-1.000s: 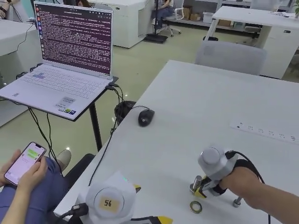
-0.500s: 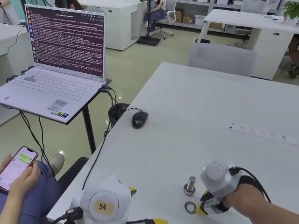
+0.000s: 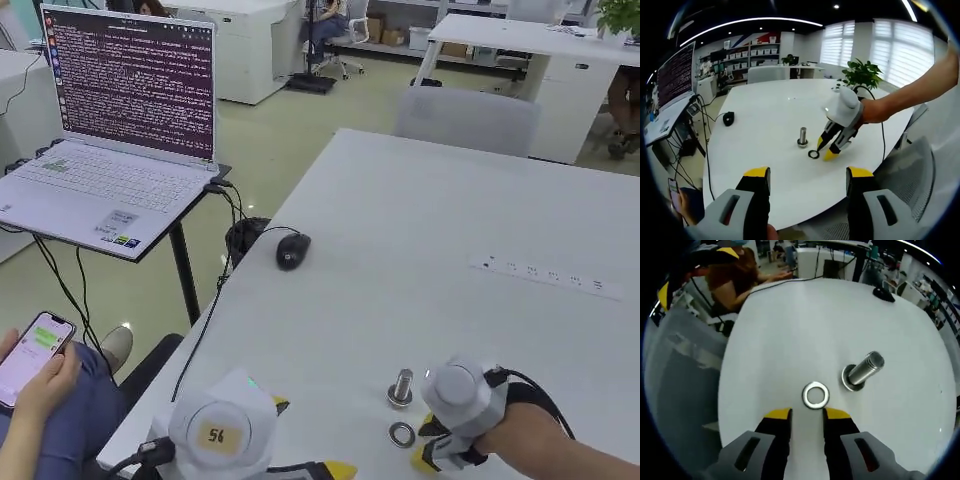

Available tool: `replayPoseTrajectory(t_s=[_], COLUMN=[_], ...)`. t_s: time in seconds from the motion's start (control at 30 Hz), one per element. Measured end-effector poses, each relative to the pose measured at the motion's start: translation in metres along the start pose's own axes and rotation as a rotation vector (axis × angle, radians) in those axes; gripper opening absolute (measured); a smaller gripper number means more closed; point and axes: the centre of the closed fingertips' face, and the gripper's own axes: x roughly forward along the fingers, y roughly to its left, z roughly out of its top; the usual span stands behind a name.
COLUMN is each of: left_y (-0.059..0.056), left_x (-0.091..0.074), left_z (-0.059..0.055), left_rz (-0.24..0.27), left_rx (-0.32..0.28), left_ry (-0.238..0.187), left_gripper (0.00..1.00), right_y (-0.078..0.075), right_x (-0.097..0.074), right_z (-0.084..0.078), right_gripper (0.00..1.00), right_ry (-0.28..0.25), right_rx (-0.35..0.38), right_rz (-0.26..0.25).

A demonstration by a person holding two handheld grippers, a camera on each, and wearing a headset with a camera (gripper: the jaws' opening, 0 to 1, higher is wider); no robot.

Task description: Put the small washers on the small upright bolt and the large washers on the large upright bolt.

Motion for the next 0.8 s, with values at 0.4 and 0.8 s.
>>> replayPoseTrajectory(t_s=[0.4,0.8], left_y=[0.001,0.0], left_x=[-0.002,-0.001], left_z=[0.0,-0.001], left_rz=[0.012,0.008], left_rx=[-0.006,-0.005], left_ry=[-0.001,0.003], left_gripper=[0.61,0.61], right_y=[-0.004,0.031], right_x=[0.008,0.007], right_z=[0.017,0.016], right_gripper=[0.26,0.25], right_ry=[-0.021,-0.016], right_rx=[-0.011,-0.096], right_rz=[0.001,0.044])
